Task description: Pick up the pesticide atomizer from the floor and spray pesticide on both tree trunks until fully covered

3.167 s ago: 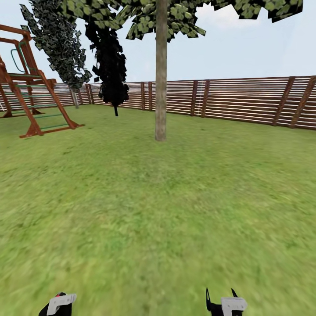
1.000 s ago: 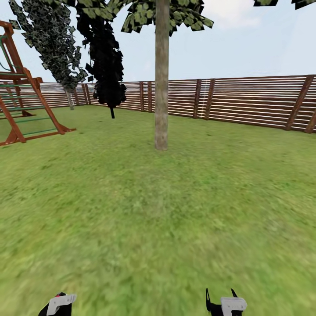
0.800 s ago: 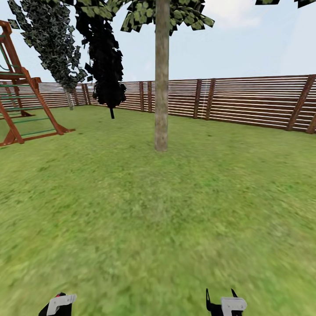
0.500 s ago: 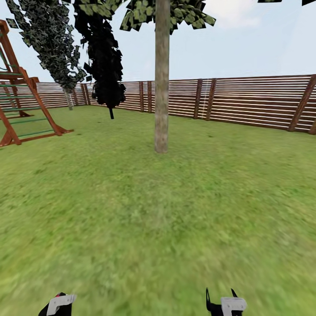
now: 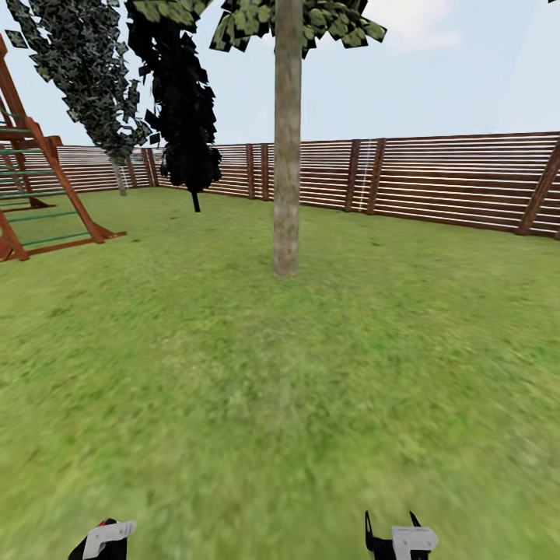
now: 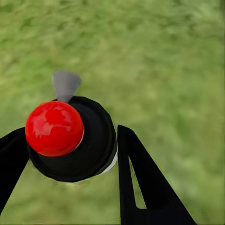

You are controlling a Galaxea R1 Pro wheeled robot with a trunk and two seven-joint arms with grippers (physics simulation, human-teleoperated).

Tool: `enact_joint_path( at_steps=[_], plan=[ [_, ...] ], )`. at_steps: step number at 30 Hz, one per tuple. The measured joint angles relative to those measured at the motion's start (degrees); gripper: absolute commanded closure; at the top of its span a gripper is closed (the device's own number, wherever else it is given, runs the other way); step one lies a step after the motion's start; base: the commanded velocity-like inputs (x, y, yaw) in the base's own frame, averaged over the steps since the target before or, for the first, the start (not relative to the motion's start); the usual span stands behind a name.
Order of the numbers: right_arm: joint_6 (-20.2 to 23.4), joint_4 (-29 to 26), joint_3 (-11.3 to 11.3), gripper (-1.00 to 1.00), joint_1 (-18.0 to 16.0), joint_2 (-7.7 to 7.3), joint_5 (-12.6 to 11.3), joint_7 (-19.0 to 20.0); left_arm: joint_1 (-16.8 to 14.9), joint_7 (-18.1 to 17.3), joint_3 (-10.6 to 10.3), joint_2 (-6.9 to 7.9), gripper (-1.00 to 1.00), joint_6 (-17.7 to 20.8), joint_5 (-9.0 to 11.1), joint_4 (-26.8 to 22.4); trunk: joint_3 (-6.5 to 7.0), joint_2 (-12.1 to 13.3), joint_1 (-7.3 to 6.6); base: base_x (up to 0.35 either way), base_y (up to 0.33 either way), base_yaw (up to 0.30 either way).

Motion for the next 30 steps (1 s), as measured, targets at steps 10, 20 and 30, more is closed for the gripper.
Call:
enact_joint_path(
  at_steps=[10,20,30],
  plan=[
    [0.09,0.00,0.00,-1.00,0.02,0.00,-0.05,-0.01,0.00,0.00,0.00,0.00,1.00,0.00,-0.03,-0.07,0.00,0.00,0.00,0.341,0.000,0.000],
    [0.06,0.00,0.00,-1.00,0.02,0.00,-0.01,0.00,0.00,-0.02,0.00,0.00,1.00,0.00,-0.04,0.00,0.00,0.00,0.00,0.341,0.000,0.000],
    [-0.03,0.00,0.00,-1.00,0.02,0.00,-0.05,0.02,0.00,0.00,0.01,0.01,1.00,0.00,-0.03,0.00,0.00,0.00,0.00,0.341,0.000,0.000]
  ],
)
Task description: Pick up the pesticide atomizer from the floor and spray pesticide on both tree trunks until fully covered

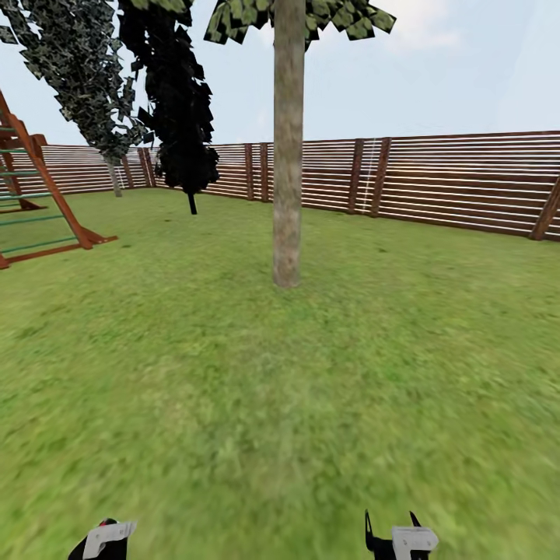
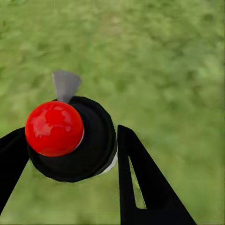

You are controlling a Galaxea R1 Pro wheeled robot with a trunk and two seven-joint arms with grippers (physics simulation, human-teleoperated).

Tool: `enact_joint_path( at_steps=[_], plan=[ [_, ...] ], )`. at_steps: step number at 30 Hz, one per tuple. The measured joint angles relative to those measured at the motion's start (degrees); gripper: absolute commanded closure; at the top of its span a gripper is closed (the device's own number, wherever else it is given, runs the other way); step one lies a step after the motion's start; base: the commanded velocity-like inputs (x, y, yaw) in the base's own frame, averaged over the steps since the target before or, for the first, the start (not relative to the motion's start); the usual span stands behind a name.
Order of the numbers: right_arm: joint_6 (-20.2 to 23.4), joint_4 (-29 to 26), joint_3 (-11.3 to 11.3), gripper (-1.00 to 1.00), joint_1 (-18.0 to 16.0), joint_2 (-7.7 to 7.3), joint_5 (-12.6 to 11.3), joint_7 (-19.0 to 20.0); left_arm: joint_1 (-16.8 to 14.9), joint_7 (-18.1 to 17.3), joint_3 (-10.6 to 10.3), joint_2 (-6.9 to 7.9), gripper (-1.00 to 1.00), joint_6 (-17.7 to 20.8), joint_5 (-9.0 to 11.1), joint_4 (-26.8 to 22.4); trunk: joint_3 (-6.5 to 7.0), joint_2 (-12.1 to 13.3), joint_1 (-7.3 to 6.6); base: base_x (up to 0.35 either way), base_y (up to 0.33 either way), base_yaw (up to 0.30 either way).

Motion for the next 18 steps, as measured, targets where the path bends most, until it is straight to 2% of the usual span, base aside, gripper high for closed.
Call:
enact_joint_path(
  at_steps=[18],
  plan=[
    [0.04,0.00,0.00,-1.00,0.00,0.00,0.04,-0.03,0.00,0.00,0.00,0.33,1.00,0.00,0.08,-0.09,0.00,0.00,0.00,0.341,0.000,0.000]
  ],
)
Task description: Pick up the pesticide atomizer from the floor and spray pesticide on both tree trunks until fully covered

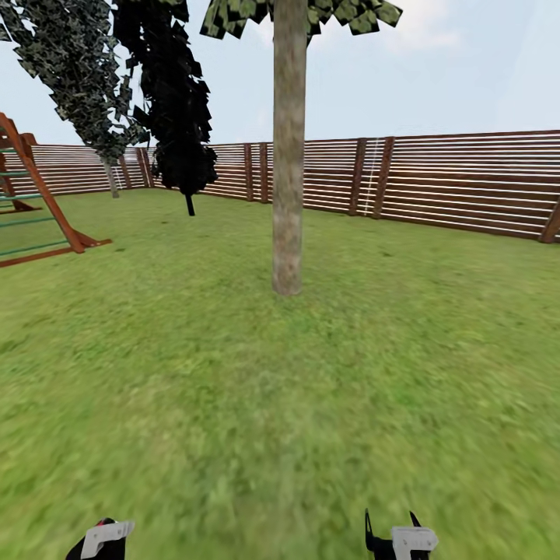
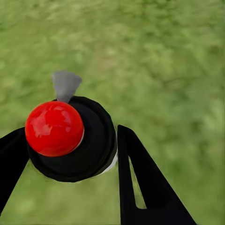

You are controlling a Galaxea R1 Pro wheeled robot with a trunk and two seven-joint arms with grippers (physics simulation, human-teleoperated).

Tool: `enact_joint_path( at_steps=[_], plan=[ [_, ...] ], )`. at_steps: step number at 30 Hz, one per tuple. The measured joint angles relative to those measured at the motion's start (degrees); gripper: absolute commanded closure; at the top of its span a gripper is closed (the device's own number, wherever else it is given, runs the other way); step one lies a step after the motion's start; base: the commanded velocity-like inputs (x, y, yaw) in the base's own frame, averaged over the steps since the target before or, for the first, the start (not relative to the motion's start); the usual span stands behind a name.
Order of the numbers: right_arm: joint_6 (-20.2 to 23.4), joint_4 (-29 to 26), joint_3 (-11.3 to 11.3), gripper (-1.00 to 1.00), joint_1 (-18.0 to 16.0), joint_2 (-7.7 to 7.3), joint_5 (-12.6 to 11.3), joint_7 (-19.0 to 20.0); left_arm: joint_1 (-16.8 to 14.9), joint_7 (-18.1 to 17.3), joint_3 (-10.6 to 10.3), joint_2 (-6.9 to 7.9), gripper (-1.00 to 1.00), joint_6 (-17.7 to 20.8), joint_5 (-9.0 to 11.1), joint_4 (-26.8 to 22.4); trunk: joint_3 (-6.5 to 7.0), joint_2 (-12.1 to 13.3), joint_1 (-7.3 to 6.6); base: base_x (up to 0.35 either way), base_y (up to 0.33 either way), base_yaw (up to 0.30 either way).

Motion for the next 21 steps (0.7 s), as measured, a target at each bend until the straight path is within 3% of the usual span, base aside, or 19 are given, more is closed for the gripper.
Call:
enact_joint_path(
  at_steps=[21],
  plan=[
    [0.05,0.00,0.00,-1.00,0.00,0.00,-0.04,0.00,0.00,0.00,-0.01,0.10,1.00,0.00,0.00,0.04,0.00,0.00,0.00,0.341,0.000,0.000]
  ],
)
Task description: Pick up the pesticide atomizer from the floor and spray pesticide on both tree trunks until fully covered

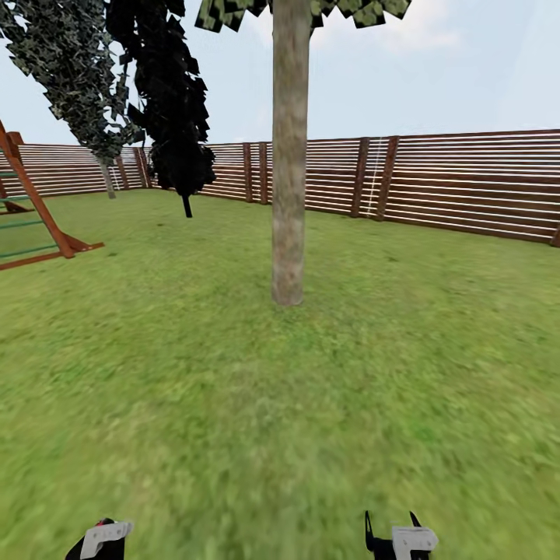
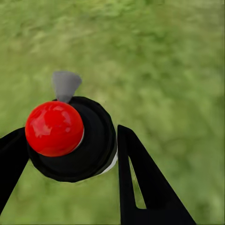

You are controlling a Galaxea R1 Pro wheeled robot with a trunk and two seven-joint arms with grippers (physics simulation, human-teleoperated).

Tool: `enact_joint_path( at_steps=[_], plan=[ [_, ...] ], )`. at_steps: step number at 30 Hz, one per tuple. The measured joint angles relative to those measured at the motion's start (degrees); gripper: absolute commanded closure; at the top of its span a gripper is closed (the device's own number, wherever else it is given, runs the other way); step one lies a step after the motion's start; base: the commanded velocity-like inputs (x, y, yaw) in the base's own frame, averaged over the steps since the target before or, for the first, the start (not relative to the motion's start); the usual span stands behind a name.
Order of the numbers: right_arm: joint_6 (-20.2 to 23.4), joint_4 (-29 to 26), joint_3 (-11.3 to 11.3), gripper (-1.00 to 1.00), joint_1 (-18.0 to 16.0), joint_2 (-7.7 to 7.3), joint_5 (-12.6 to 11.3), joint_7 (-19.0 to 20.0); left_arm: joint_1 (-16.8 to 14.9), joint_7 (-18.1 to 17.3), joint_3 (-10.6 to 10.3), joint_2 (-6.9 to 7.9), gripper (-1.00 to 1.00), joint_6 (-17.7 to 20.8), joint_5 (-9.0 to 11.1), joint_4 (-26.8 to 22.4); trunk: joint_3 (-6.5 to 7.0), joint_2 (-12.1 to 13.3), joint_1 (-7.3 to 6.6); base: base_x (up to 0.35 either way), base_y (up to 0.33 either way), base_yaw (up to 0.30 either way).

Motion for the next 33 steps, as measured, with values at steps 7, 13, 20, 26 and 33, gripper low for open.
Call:
enact_joint_path(
  at_steps=[7,13,20,26,33],
  plan=[
    [0.00,0.00,-0.02,-1.00,0.00,-0.03,0.00,0.00,0.00,0.00,0.00,0.00,1.00,0.00,0.00,0.00,0.00,0.00,0.00,0.341,0.000,0.000],
    [-0.08,0.00,-0.05,-1.00,0.00,-0.08,0.00,0.00,0.00,0.00,0.00,0.00,1.00,0.00,0.00,-0.01,0.00,0.00,0.00,0.341,0.000,0.000],
    [0.06,0.00,0.00,-1.00,0.00,-0.09,0.02,0.06,0.00,0.00,0.00,0.00,1.00,0.00,0.00,-0.04,0.00,0.00,0.00,0.341,0.000,0.000],
    [0.09,0.00,0.00,-1.00,0.00,-0.07,0.01,0.07,0.00,0.00,0.00,0.00,1.00,0.00,0.00,-0.04,0.00,0.00,0.00,0.341,0.000,0.000],
    [0.09,0.00,0.00,-1.00,0.00,-0.09,0.02,0.03,0.00,0.00,-0.02,-0.03,1.00,0.00,-0.01,-0.04,0.00,0.00,0.00,0.341,0.000,0.000]
  ],
)
